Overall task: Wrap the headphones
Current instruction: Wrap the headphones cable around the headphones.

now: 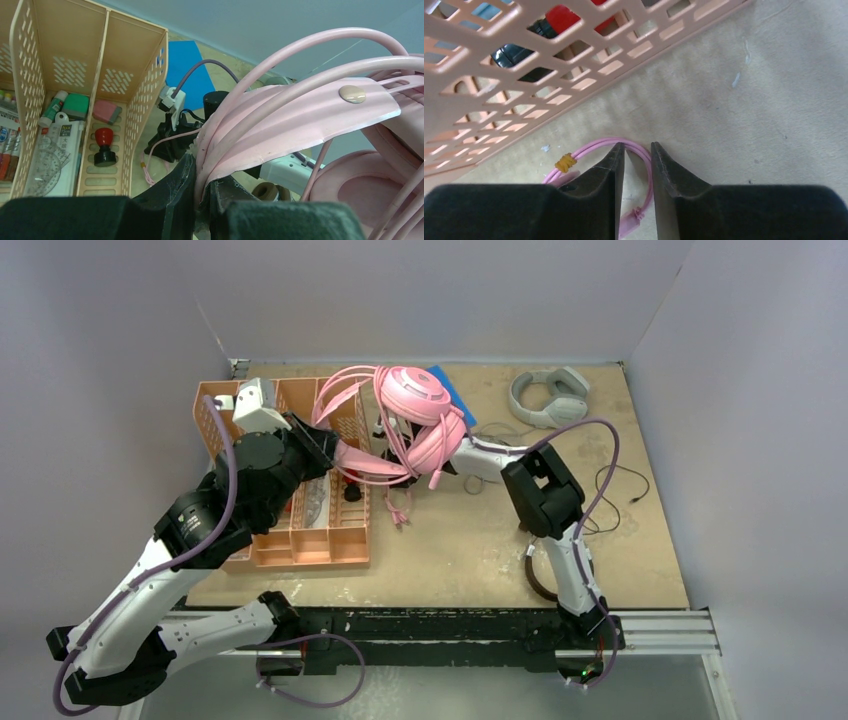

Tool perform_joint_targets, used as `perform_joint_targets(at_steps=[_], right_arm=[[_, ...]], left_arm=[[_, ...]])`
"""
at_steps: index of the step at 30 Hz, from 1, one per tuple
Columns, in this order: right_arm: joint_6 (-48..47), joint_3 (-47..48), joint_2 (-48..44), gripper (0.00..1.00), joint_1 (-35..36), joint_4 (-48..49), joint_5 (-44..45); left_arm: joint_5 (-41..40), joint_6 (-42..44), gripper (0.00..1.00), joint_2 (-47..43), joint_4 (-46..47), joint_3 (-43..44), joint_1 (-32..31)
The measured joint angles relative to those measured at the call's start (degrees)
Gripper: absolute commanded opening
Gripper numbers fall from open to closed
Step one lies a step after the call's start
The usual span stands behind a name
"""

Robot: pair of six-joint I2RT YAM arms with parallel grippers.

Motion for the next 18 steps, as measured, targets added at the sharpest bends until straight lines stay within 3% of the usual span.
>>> perform_joint_targets(at_steps=[3, 7, 13, 18], right_arm=[[-0.5, -0.5, -0.2, 0.23, 1.3, 1.6, 4.5], [-1.2, -2.1, -1.2, 0.00, 3.1, 3.6, 11.2], [0.9, -3.5, -2.4, 0.00, 5.4, 5.0, 21.9], [6.1, -10.0, -7.1, 0.00, 5.1, 6.3, 27.9]], left_arm=[[0.0, 0.1, 0.00, 0.0, 0.0, 0.0, 0.0], [-0.1, 0.1, 0.00, -0.1, 0.0, 0.0, 0.0], [-0.9, 0.1, 0.00, -0.8, 0.0, 0.0, 0.0], [-3.0, 0.0, 0.00, -1.7, -0.1, 0.0, 0.0]])
